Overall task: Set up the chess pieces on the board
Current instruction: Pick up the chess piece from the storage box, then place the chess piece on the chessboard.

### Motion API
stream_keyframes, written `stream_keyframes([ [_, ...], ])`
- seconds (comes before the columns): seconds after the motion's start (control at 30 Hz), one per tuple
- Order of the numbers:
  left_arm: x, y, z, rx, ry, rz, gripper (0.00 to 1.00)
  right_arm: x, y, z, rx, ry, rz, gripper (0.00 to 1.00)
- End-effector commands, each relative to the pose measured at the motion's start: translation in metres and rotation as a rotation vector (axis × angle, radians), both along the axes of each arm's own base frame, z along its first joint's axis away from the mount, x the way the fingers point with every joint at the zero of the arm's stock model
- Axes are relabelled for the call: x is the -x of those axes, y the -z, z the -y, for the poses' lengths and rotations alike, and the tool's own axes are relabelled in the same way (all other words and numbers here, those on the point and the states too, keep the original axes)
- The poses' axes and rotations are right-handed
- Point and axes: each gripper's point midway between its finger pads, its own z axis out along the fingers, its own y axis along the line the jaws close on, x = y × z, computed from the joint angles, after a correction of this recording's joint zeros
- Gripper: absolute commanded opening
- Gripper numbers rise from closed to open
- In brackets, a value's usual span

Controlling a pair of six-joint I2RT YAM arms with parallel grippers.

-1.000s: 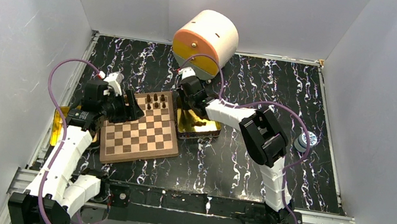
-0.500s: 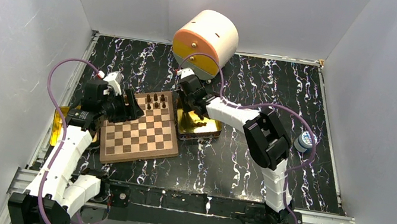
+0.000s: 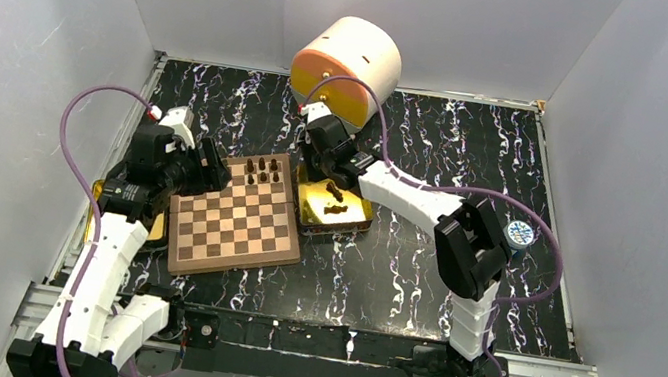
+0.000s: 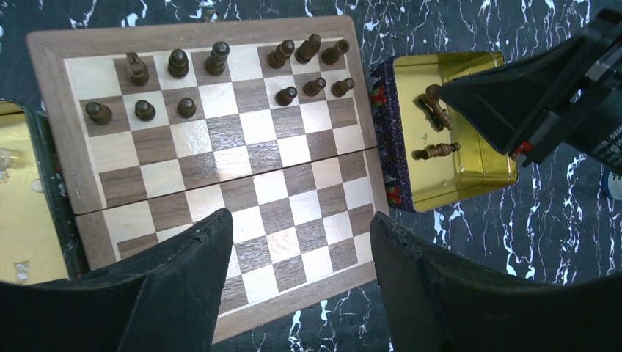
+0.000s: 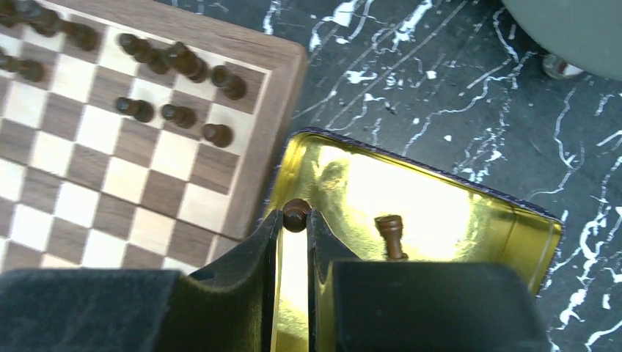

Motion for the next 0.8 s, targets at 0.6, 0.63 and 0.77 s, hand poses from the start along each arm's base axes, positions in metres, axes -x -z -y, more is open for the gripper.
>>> stream_keyframes([
  [0.6,0.007,-0.038,-0.027,-0.077,-0.126,0.108,0.65,0.071,-0.012,-0.083,-0.081,-0.151,0.042,0.21],
  [0.63,0.007,-0.038,-0.026,-0.074,-0.123,0.107,0.65,0.072,-0.007,-0.085,-0.073,-0.157,0.041,0.22],
  [0.77,0.006,-0.036,-0.021,-0.056,-0.101,0.099,0.65,0.074,0.009,-0.089,-0.047,-0.165,0.030,0.22],
])
